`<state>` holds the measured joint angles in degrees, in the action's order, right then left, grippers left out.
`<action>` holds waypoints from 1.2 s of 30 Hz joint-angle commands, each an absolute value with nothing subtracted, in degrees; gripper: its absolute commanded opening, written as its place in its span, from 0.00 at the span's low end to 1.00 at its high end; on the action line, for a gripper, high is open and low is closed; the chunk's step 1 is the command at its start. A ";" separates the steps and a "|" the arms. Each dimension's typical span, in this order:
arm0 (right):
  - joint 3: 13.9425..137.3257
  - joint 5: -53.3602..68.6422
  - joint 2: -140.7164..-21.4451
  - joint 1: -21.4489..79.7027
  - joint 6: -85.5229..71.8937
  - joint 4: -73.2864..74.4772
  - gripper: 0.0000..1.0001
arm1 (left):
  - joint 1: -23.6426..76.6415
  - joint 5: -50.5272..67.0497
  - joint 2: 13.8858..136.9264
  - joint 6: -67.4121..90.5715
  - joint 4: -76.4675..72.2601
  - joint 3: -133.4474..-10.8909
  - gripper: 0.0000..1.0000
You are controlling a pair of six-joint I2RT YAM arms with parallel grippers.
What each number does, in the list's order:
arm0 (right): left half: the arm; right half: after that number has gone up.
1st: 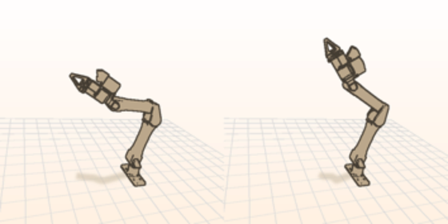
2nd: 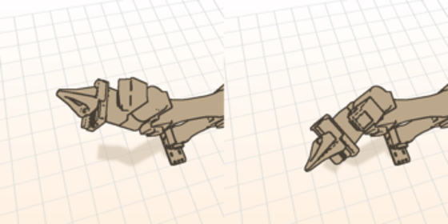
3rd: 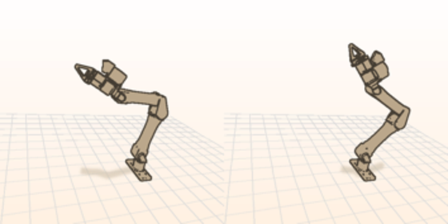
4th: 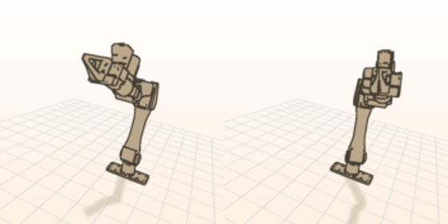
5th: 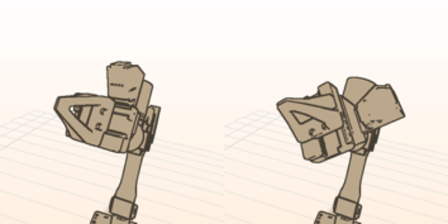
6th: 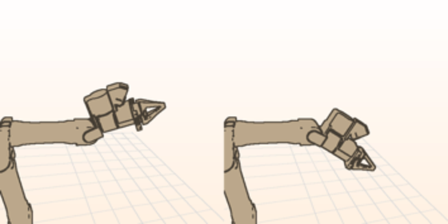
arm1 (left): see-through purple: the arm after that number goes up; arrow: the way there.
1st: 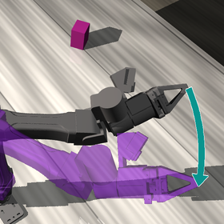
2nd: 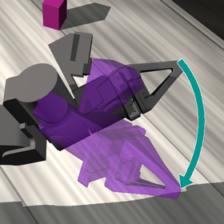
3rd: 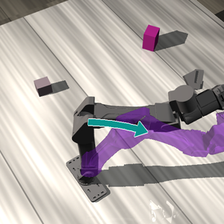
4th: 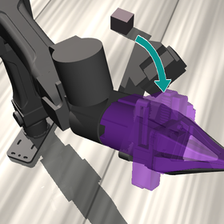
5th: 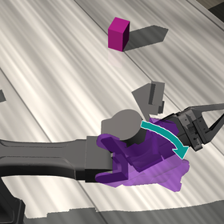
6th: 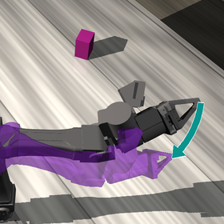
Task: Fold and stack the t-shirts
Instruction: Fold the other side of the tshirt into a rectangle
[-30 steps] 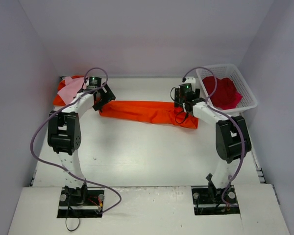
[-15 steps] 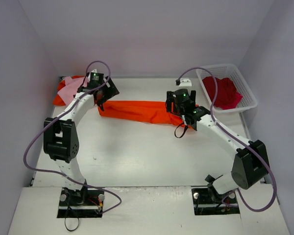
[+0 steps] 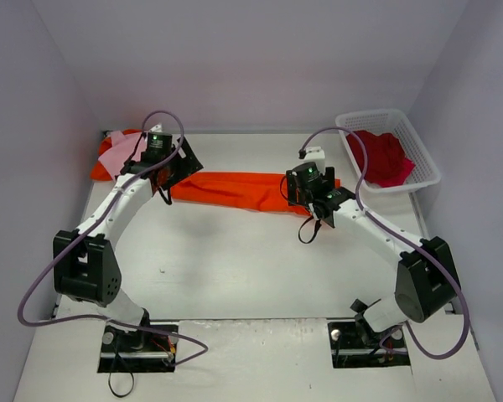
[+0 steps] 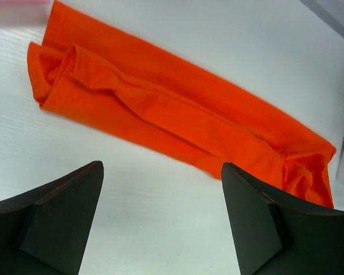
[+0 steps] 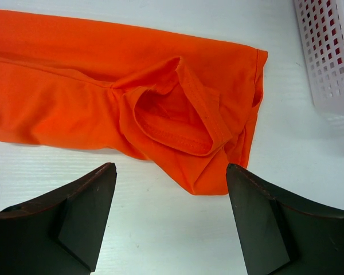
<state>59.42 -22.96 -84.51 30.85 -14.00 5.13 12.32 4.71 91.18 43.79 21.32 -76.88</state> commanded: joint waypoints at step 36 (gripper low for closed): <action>65.91 -36.47 -101.77 31.03 -17.32 6.86 0.71 | 13.18 3.96 82.44 39.64 26.98 -72.95 0.79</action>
<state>62.61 -32.38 -101.56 32.42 -17.10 7.92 13.30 4.86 83.02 41.04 27.46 -69.65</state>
